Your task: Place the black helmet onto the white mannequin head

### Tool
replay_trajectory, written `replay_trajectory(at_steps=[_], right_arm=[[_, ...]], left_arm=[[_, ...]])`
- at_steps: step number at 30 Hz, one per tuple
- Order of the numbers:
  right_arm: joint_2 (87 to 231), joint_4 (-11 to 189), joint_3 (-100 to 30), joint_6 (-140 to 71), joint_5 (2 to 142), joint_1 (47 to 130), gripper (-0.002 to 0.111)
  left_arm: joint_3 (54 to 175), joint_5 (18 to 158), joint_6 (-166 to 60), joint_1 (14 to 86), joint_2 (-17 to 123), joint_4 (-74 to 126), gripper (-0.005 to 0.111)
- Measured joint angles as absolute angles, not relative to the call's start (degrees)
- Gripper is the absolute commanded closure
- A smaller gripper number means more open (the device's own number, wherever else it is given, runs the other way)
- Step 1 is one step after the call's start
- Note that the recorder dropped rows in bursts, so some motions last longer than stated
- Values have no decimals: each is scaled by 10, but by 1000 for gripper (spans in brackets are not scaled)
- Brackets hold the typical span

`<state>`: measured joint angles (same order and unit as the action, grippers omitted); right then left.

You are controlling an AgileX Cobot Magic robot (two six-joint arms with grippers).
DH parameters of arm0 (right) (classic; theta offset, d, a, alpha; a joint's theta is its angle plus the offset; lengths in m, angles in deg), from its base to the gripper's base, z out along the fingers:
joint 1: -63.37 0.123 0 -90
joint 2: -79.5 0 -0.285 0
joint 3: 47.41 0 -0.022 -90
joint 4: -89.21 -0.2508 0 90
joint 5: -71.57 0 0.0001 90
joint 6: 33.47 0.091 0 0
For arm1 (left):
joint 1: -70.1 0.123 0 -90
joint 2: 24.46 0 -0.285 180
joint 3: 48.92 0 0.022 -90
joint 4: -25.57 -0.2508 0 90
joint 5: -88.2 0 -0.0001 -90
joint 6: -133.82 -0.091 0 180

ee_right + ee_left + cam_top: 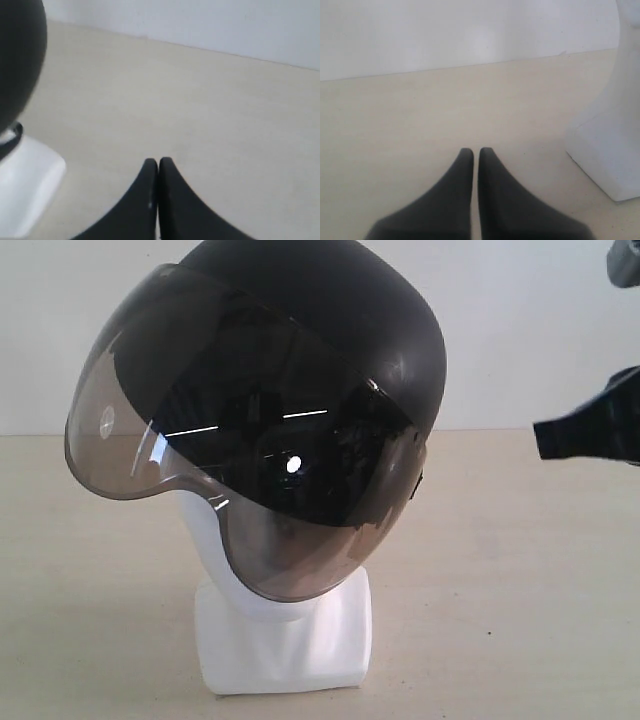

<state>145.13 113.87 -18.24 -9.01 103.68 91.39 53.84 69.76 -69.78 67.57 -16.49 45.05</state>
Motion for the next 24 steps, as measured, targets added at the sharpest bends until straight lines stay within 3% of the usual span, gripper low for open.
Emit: replay_trajectory(at_steps=[6, 8, 11, 15, 24], right_arm=[[1451, 1071, -203, -239, 1282, 914, 108], [1451, 995, -203, -249, 1308, 912, 108], [1451, 776, -203, -346, 1294, 847, 108], [1483, 410, -192, -593, 1282, 644, 108], [1682, 175, -182, -774, 1299, 628, 108]], left_arm=[[538, 698, -698, 676, -165, 451, 102], [538, 698, -698, 676, -165, 451, 102], [538, 698, -698, 676, -165, 451, 102], [538, 698, -698, 676, -165, 451, 102], [538, 698, -698, 676, -165, 451, 102]])
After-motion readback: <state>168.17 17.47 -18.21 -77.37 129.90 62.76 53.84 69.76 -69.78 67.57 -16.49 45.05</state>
